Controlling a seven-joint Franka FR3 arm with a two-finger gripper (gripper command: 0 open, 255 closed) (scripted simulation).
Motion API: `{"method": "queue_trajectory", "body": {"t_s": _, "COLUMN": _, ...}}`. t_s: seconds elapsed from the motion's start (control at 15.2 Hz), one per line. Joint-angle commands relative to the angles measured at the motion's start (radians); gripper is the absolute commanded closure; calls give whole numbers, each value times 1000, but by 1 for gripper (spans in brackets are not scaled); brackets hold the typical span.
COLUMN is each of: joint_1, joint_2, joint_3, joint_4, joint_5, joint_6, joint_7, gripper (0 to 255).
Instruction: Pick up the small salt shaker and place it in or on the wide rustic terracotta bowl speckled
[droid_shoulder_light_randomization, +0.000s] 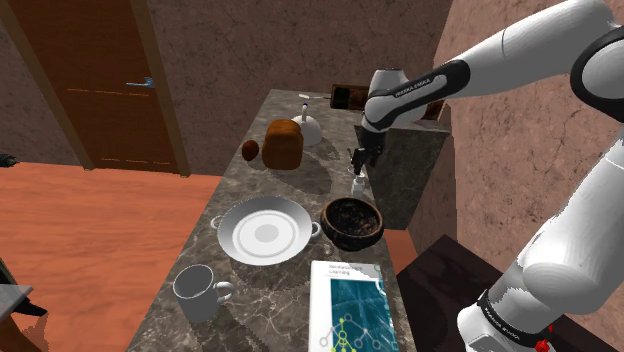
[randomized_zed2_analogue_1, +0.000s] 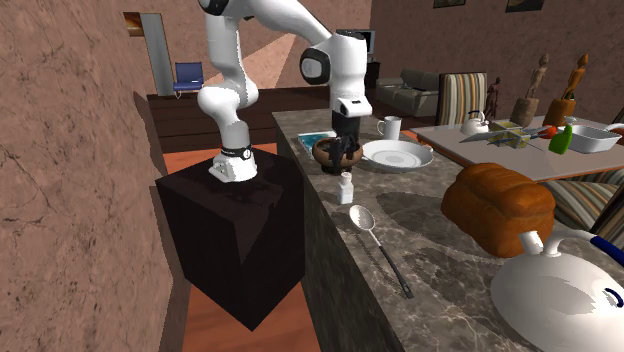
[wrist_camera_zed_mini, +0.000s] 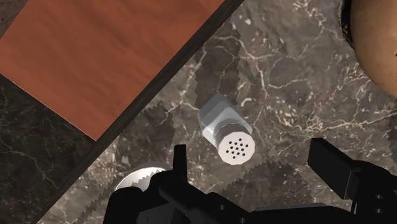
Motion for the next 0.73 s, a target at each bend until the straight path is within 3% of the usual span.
{"method": "queue_trajectory", "body": {"t_s": 0.0, "joint_1": -1, "joint_2": 22, "joint_3": -1, "joint_4": -2, "joint_5": 5, "joint_6": 24, "joint_7": -6, "gripper": 0}}
{"method": "queue_trajectory", "body": {"t_s": 0.26, "joint_1": -1, "joint_2": 60, "joint_3": 1, "joint_4": -24, "joint_5": 14, "joint_6": 83, "joint_7": -12, "gripper": 0}}
{"method": "queue_trajectory", "body": {"t_s": 0.66, "joint_1": -1, "joint_2": 60, "joint_3": 1, "joint_4": -24, "joint_5": 14, "joint_6": 83, "joint_7": -12, "gripper": 0}}
